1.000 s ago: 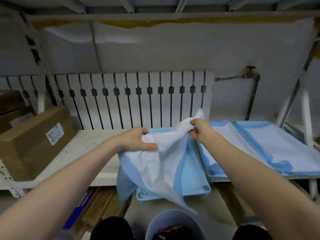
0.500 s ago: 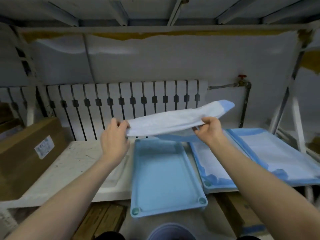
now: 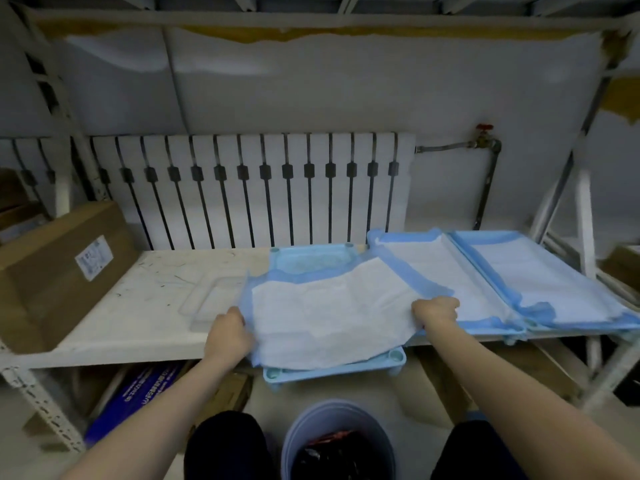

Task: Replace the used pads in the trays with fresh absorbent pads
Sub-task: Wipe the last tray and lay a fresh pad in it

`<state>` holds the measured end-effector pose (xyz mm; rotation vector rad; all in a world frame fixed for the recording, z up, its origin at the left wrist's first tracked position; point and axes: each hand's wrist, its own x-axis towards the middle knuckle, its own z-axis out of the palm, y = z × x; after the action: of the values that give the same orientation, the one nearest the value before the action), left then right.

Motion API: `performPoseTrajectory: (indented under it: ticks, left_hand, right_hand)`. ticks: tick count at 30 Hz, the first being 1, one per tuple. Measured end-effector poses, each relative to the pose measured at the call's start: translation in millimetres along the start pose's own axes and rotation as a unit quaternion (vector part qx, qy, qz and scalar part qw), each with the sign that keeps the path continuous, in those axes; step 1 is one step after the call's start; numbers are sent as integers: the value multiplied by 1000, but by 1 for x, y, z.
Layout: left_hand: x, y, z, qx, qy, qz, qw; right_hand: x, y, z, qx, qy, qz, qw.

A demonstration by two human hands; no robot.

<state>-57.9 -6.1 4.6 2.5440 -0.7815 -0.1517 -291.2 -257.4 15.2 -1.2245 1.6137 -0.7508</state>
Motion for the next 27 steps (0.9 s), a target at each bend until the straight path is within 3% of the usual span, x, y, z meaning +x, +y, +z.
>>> performPoseTrajectory:
  ticks: [3, 7, 11, 16, 20, 24, 27]
  left_hand:
    - [3, -3, 3, -122, -46, -95, 987]
    - [-14, 2, 8, -176, -157, -171, 957]
    - [-15, -10, 18, -165, -157, -188, 955]
    - [-14, -12, 9, -150, -81, -146, 975]
    - [-4, 5, 2, -243, 44, -56, 967]
    - [-7, 37, -20, -343, 160, 62, 924]
    - [-10, 31, -20, -334, 188, 45, 923]
  right_hand:
    - [-18, -1, 4, -108, 55, -107, 987]
    - [-39, 7, 23, -247, 108, -298, 916]
    - [-57, 16, 46, -340, 19, -391, 855]
    - [-43, 27, 48, -426, -32, -381, 820]
    - [-29, 25, 34, -499, -81, -315, 803]
    - [-6, 21, 13, -467, 32, -307, 829]
    - [11, 19, -8, -435, 65, -222, 870]
